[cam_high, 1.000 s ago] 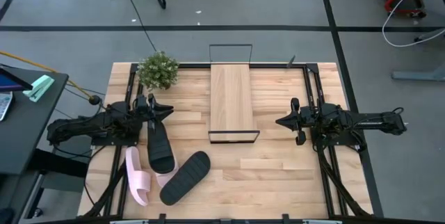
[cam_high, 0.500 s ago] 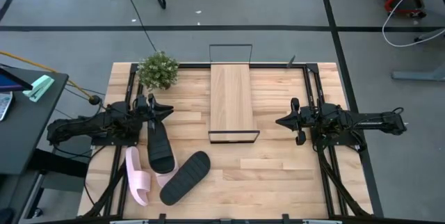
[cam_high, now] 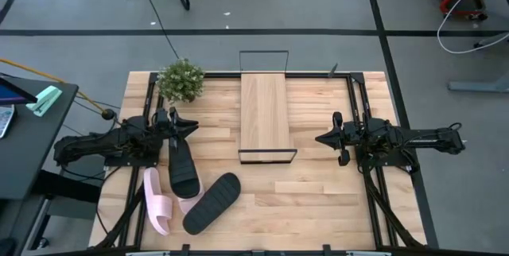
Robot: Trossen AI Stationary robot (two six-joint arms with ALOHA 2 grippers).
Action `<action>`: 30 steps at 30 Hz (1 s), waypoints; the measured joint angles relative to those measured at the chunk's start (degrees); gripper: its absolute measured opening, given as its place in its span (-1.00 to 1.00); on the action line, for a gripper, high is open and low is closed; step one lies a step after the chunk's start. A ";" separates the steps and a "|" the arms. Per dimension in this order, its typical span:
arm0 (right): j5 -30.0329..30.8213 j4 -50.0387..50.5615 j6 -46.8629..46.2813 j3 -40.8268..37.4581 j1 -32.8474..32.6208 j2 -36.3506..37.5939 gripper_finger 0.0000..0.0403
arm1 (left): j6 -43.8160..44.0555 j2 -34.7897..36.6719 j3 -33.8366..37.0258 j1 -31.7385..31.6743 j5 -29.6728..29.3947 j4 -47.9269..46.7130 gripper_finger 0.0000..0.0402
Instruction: Pick and place slides into the shelf
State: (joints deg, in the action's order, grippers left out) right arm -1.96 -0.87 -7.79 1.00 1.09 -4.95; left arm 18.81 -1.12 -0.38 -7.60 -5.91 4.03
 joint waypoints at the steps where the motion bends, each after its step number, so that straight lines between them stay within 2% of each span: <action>1: -0.01 -0.02 0.01 0.01 0.00 0.00 -0.93 | 0.02 0.00 0.01 0.00 -0.02 0.00 -0.57; 30: 0.00 0.00 0.02 0.01 0.00 0.00 -0.93 | 0.02 0.01 0.01 0.00 -0.02 0.00 -0.56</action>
State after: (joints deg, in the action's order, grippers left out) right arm -1.96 -0.86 -7.77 1.02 1.08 -4.95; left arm 18.83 -1.11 -0.37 -7.60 -5.93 4.03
